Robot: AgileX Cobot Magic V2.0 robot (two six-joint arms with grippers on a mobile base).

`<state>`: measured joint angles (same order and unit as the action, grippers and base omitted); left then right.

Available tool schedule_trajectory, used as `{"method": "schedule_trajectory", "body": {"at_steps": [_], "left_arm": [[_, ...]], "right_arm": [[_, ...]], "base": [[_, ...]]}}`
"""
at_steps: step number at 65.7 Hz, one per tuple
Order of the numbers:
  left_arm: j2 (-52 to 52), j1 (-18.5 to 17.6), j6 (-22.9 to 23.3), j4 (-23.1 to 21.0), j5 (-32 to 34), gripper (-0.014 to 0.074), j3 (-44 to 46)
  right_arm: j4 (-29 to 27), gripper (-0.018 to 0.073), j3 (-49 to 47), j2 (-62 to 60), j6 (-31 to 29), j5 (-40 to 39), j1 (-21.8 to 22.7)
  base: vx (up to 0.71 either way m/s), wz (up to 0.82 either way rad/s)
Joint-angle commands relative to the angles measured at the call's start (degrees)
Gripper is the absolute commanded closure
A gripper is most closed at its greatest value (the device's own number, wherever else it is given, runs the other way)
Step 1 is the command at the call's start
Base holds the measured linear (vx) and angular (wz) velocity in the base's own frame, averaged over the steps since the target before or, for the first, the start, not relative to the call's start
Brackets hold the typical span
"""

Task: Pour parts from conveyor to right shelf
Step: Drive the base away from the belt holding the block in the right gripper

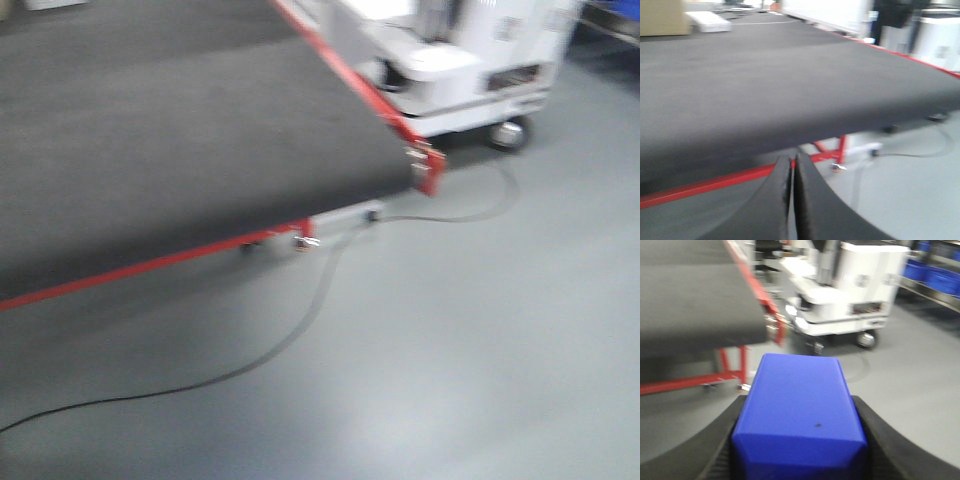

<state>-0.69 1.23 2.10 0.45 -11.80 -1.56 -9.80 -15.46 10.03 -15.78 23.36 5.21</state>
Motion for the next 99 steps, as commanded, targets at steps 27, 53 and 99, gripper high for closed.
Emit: {"method": "schedule_trajectory", "body": {"at_steps": [27, 53, 99], "left_arm": [[-0.6, -0.3, 0.5, -0.5, 4.5, 0.0603, 1.1], [-0.6, -0.3, 0.5, -0.5, 4.5, 0.0603, 1.1], [-0.6, -0.3, 0.5, -0.5, 4.5, 0.0603, 1.1]], "right_arm": [[-0.3, 0.0564, -1.7, 0.6, -0.4, -4.4, 0.2], [-0.3, 0.0564, -1.7, 0.6, -0.4, -4.4, 0.2], [-0.3, 0.0564, -1.7, 0.6, -0.4, -4.4, 0.2]], "base": [[-0.37, -1.01], [-0.30, -0.91], [-0.17, -0.63]]}}
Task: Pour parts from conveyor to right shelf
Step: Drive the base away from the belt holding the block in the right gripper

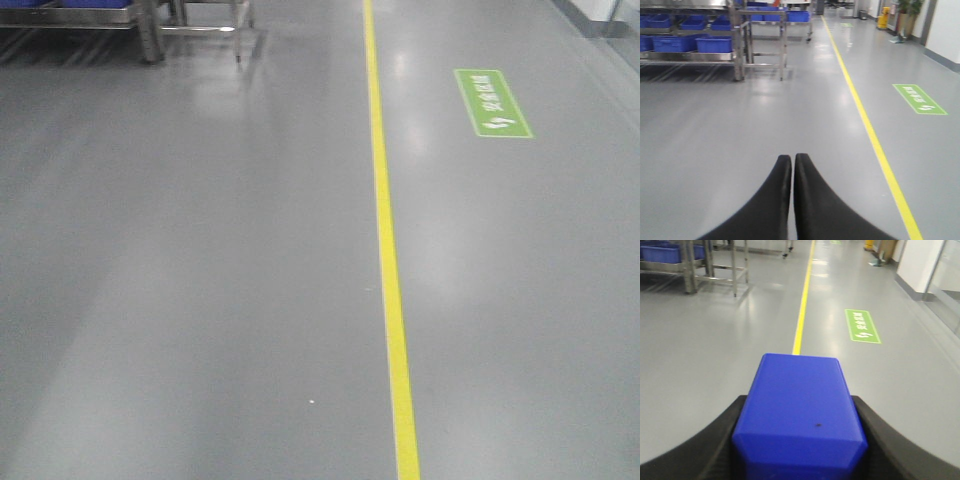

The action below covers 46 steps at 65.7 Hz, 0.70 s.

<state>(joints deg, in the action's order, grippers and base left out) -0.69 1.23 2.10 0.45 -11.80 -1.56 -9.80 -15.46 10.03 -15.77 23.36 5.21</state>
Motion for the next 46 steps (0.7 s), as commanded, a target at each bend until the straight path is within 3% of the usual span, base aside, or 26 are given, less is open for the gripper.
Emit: {"method": "schedule_trajectory", "body": {"at_steps": [1, 46], "left_arm": [[-0.6, -0.3, 0.5, -0.5, 4.5, 0.0603, 1.1], [-0.6, -0.3, 0.5, -0.5, 4.5, 0.0603, 1.1]], "right_arm": [[-0.3, 0.0564, -1.7, 0.6, -0.4, -4.4, 0.2], [-0.3, 0.0564, -1.7, 0.6, -0.4, -4.4, 0.2]], "base": [[-0.10, -0.43], [-0.05, -0.34]]}}
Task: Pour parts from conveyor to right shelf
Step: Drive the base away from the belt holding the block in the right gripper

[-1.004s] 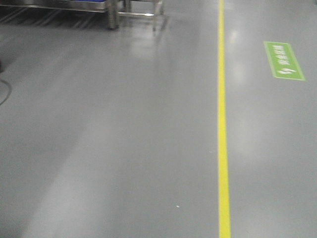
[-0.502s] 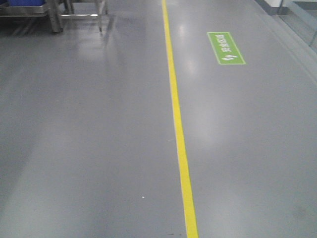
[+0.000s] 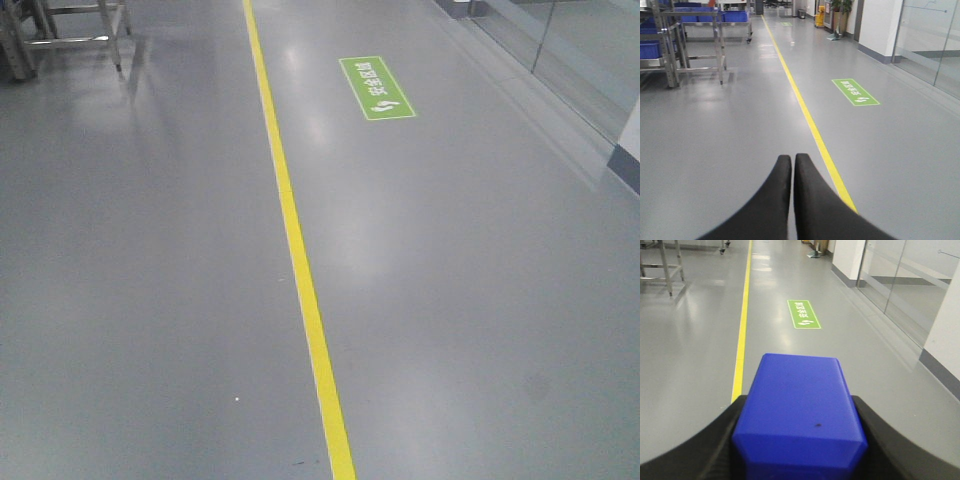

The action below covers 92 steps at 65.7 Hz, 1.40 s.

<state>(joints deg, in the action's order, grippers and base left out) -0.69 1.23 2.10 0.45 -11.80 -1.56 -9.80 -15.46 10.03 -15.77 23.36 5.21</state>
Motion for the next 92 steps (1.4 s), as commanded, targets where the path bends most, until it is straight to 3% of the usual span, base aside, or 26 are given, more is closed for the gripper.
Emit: {"method": "schedule_trajectory", "body": {"at_steps": [1, 54, 92], "left_arm": [[-0.6, -0.3, 0.5, -0.5, 4.5, 0.0603, 1.1], [-0.6, -0.3, 0.5, -0.5, 4.5, 0.0603, 1.1], [-0.6, -0.3, 0.5, -0.5, 4.5, 0.0603, 1.1]], "right_arm": [[-0.3, 0.0564, -1.7, 0.6, -0.4, -4.4, 0.2], [-0.3, 0.0564, -1.7, 0.6, -0.4, -4.4, 0.2], [-0.3, 0.0564, -1.7, 0.6, -0.4, -4.3, 0.2]], "base": [[-0.01, -0.23], [0.06, -0.10], [0.41, 0.08]]}}
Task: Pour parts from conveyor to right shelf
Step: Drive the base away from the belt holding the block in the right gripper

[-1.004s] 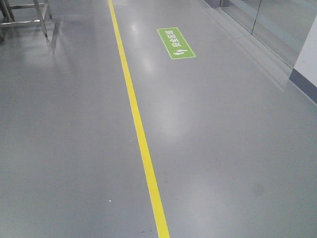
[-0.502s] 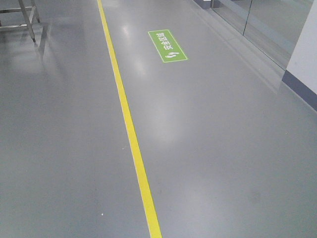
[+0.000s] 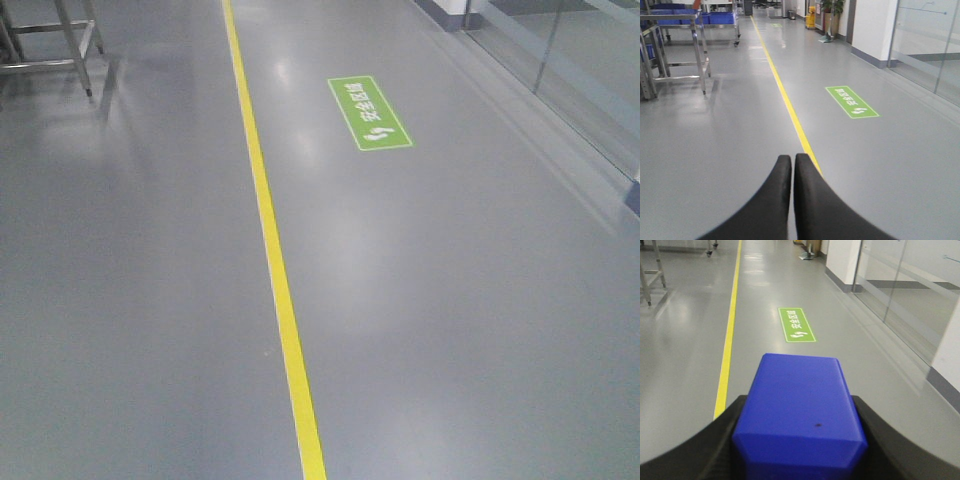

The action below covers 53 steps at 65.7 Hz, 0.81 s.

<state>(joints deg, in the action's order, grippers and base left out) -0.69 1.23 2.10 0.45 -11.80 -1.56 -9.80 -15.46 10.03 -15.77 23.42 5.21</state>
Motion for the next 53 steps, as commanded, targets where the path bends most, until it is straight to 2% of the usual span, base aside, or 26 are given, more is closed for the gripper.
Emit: {"method": "schedule_trajectory", "body": {"at_steps": [1, 53], "left_arm": [[-0.6, -0.3, 0.5, -0.5, 4.5, 0.0603, 1.1], [-0.6, -0.3, 0.5, -0.5, 4.5, 0.0603, 1.1]], "right_arm": [[-0.3, 0.0564, -1.7, 0.6, -0.4, -4.3, 0.2], [-0.3, 0.0564, -1.7, 0.6, -0.4, -4.3, 0.2]], "base": [[0.60, 0.24], [0.67, 0.23]]}}
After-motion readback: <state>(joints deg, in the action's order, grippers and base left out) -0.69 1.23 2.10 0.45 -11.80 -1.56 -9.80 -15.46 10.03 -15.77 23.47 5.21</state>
